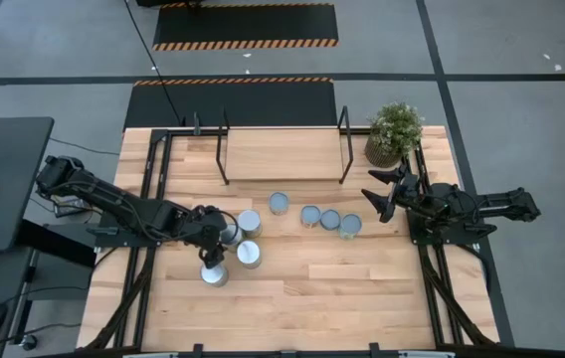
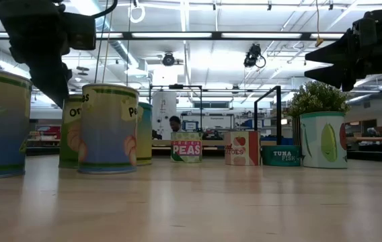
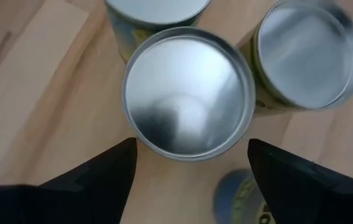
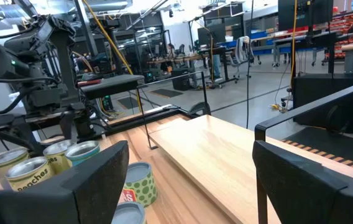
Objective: Pick and place cans onto a shelf
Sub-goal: Put the canned oranges on the shelf
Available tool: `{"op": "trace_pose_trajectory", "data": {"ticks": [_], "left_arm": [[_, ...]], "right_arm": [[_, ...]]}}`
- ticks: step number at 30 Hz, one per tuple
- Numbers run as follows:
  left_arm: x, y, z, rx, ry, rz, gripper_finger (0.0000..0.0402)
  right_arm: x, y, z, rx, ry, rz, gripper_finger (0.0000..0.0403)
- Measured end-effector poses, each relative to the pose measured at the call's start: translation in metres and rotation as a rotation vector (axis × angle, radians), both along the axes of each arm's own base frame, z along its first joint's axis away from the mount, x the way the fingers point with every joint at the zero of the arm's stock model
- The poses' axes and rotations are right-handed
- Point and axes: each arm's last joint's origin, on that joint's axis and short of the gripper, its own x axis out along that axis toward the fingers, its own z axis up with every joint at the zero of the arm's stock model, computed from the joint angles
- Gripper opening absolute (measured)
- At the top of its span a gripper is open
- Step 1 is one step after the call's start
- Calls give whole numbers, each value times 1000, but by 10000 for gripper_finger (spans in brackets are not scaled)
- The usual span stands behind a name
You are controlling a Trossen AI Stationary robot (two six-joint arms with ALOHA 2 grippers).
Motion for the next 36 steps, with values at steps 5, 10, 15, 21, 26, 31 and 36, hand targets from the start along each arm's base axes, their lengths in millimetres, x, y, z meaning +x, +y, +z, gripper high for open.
{"op": "trace_pose_trajectory", "data": {"ticks": [5,10,15,21,26,31,36], "left_arm": [[3,-1,1,-15,-30,9,311],[2,-1,1,-15,-28,9,311],[1,0,0,-36,-10,59,311],[-1,0,0,-41,2,77,311],[-1,0,0,-40,1,75,315],[-2,-3,0,-23,5,30,316],[-3,-4,0,-34,6,44,321]], "right_arm": [[0,0,0,0,0,0,349],[0,0,0,0,0,0,349],[0,0,0,0,0,0,349],[0,0,0,0,0,0,349],[0,0,0,0,0,0,349],[0,0,0,0,0,0,349],[0,0,0,0,0,0,349]]}}
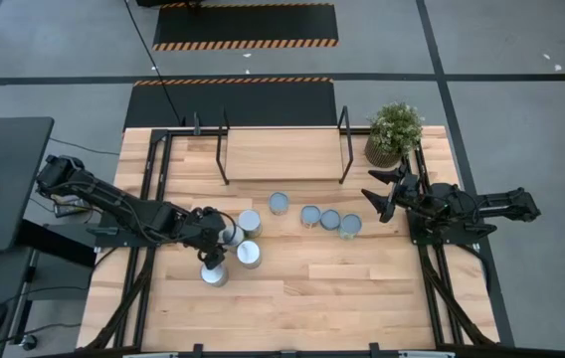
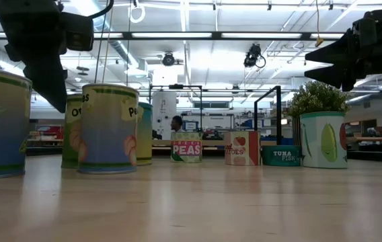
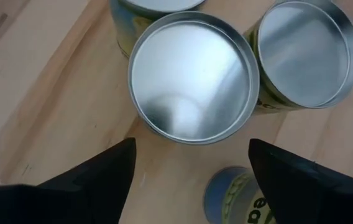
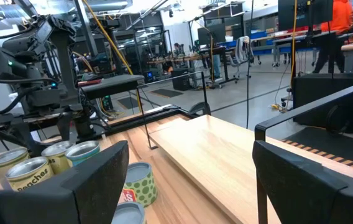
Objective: Pick and place cans onto a shelf
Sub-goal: Put the canned oranges on the shelf
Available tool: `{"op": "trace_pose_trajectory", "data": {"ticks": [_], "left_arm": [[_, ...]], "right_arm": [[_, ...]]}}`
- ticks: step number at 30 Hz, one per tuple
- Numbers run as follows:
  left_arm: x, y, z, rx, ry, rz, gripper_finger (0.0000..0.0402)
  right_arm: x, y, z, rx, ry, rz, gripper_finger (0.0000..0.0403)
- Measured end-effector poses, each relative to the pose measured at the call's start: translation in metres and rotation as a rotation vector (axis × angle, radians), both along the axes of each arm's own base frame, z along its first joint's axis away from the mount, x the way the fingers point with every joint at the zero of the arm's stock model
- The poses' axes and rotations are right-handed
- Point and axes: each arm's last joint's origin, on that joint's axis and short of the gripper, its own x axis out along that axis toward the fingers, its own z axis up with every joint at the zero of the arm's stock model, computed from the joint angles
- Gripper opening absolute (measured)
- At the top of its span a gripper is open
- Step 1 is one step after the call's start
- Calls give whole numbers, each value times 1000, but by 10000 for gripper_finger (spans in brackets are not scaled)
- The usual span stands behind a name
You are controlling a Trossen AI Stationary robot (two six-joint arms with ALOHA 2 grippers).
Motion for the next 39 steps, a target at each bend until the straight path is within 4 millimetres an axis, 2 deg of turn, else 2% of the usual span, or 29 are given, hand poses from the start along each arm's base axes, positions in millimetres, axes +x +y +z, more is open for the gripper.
{"op": "trace_pose_trajectory", "data": {"ticks": [5,9,15,21,28,39], "left_arm": [[-1,-1,-1,-20,10,28,390],[-2,-2,0,-1,5,18,393],[-2,-4,-1,-68,19,51,391],[-2,-3,-1,-41,17,23,390],[-2,-1,0,94,7,-63,390],[-1,2,-1,72,18,-73,389]], "right_arm": [[0,0,0,0,0,0,349],[0,0,0,0,0,0,349],[0,0,0,0,0,0,349],[0,0,0,0,0,0,349],[0,0,0,0,0,0,349],[0,0,0,0,0,0,349]]}}
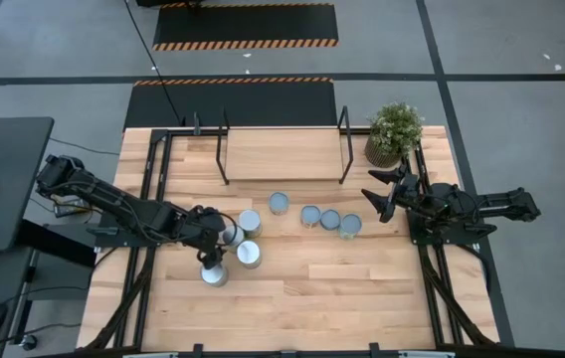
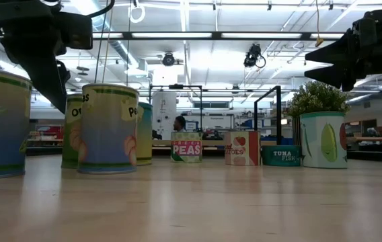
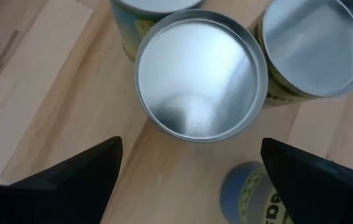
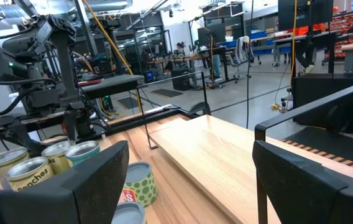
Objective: Pick and place cans onto a shelf
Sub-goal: Put the canned oranges on the shelf
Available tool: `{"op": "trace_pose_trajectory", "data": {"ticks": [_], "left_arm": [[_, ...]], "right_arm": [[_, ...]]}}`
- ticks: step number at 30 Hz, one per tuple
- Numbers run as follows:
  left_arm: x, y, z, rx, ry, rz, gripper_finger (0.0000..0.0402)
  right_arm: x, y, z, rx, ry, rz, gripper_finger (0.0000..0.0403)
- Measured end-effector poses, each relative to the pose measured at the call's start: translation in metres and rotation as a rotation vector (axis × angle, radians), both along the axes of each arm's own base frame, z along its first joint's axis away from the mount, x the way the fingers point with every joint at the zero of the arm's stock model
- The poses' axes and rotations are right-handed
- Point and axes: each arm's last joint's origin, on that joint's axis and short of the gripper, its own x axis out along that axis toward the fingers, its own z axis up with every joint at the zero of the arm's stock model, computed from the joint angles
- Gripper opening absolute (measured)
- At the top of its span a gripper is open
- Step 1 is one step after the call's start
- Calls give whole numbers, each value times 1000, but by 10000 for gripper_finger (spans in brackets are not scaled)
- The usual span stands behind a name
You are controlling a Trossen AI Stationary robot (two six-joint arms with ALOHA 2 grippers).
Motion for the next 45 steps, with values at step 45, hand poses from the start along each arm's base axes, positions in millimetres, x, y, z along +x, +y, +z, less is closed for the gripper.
{"op": "trace_pose_trajectory", "data": {"ticks": [45], "left_arm": [[31,2,-27,125,22,-116,389]], "right_arm": [[0,0,1,0,-8,0,349]]}}
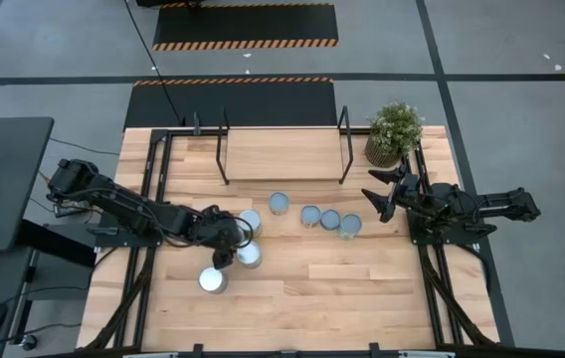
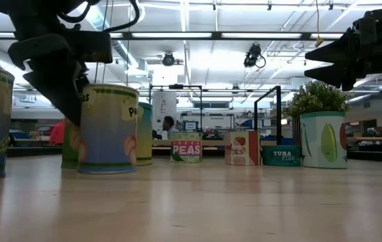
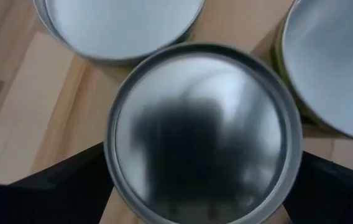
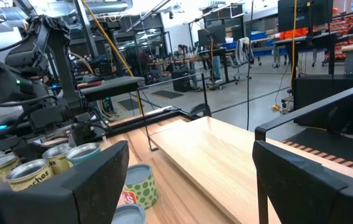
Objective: Pick and place cans onto a shelf
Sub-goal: Put the canned oranges on the shelf
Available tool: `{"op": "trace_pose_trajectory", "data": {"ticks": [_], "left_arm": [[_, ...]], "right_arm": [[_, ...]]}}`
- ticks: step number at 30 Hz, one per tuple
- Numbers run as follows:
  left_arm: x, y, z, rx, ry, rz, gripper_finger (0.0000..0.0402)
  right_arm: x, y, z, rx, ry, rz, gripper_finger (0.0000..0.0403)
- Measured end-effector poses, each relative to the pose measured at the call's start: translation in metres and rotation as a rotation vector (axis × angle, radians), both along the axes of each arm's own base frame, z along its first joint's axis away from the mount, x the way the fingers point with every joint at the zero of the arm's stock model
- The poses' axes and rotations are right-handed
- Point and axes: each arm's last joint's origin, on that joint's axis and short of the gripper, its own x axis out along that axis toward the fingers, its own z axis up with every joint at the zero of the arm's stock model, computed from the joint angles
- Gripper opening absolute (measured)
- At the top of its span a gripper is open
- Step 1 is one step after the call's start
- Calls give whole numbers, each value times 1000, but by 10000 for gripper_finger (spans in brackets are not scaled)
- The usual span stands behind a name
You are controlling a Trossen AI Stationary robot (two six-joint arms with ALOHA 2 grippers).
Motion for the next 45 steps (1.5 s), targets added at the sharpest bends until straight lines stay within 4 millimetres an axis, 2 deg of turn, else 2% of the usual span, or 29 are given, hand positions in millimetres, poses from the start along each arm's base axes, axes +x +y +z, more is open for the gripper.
{"op": "trace_pose_trajectory", "data": {"ticks": [18,21,28,31,34,39,45], "left_arm": [[3,-1,2,-21,-39,30,388],[3,0,2,-9,-43,34,374],[3,0,2,-14,-42,29,315],[0,-1,6,-50,-16,10,310],[-7,1,16,-63,58,4,318],[-16,7,49,-37,91,10,320],[-15,29,92,103,77,43,320]], "right_arm": [[0,0,0,0,0,0,349],[0,0,0,0,0,0,349],[0,0,0,0,1,0,349],[0,0,0,0,0,0,349],[0,0,0,0,0,0,349],[0,0,1,0,-7,0,349],[0,0,3,2,-32,1,349]]}}
